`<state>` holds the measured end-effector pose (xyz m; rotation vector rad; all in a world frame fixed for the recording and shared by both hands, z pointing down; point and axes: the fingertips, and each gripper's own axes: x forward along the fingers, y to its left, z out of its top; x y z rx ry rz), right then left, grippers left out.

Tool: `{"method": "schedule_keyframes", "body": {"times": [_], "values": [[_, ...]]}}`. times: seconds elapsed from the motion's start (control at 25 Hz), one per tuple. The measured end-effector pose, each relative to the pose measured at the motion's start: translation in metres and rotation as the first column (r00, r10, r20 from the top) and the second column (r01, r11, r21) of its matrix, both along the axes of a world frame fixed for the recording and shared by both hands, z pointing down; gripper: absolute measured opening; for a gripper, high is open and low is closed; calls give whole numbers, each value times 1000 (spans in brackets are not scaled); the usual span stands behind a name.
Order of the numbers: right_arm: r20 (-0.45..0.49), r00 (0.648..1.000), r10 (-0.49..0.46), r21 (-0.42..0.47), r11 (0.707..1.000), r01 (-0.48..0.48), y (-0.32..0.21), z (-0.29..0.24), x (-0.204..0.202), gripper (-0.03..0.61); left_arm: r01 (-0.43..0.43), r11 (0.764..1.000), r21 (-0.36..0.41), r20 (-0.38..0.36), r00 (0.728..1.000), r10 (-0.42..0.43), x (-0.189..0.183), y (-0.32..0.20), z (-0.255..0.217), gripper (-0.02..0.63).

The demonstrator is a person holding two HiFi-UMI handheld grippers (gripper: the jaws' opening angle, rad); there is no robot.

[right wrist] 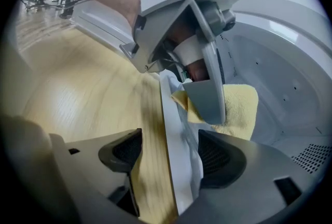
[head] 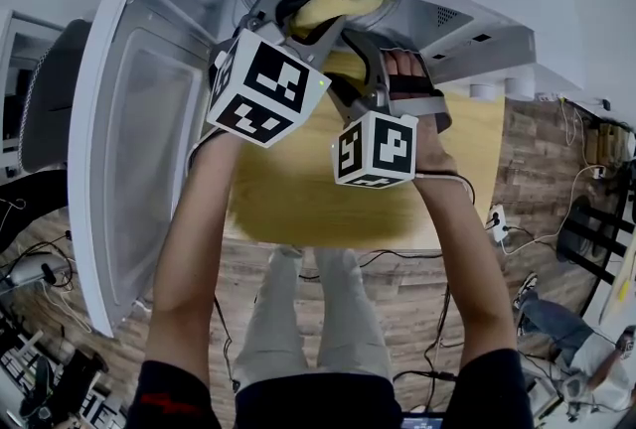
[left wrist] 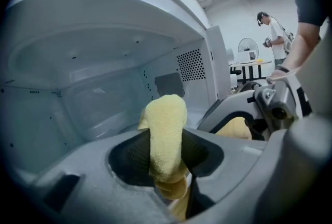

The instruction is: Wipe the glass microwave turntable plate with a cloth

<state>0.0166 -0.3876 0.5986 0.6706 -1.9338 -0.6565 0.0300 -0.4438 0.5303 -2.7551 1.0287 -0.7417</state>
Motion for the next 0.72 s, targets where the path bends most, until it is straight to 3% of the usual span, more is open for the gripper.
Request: {"method": "schedule_keyframes", "body": {"times": [0.48,0.72], "values": [[15,1000,-12,2,1000,12,1,-1,-1,299,14,1000,4,92,996,-14,-14,-9,15,135],[15,1000,-13,3,1000,13,1,-1,0,299,59,998,-5,88,994,-58,-23,-13,16,137]]}}
